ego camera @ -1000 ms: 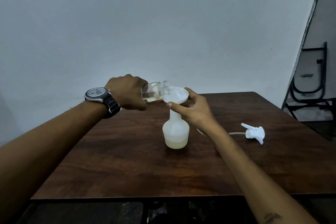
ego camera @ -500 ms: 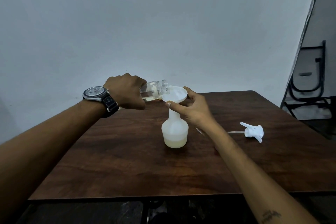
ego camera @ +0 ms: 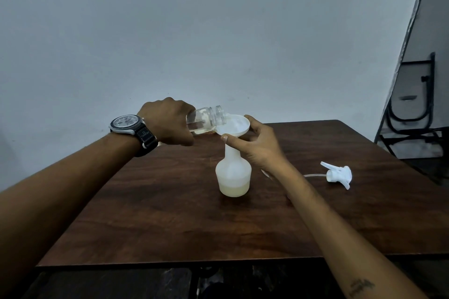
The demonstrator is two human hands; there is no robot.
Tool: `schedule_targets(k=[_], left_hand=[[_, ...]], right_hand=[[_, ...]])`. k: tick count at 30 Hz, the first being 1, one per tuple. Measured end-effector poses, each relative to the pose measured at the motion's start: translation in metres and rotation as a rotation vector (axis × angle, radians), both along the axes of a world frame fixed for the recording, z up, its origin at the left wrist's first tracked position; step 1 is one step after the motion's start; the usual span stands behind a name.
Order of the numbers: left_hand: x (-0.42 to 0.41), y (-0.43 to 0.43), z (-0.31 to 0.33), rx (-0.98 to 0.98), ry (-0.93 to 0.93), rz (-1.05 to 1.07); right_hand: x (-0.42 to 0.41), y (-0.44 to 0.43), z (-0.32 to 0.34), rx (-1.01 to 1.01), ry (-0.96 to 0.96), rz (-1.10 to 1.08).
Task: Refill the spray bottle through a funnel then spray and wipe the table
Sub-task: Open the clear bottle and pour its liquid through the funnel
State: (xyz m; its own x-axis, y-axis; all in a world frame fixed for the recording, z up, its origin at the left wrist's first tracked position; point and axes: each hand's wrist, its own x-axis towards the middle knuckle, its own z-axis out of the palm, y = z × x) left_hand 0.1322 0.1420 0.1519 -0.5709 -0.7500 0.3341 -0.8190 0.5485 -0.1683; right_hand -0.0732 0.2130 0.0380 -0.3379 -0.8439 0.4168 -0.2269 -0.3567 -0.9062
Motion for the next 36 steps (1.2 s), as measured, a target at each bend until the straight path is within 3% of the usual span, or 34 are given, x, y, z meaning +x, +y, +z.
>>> schedule_targets(k=[36], left_hand=[[0.0001,-0.0011,0.0001,0.001,0.008,-0.004]], right_hand=[[-0.0015,-0.0037,-0.0016,-0.007,-0.012,0.003]])
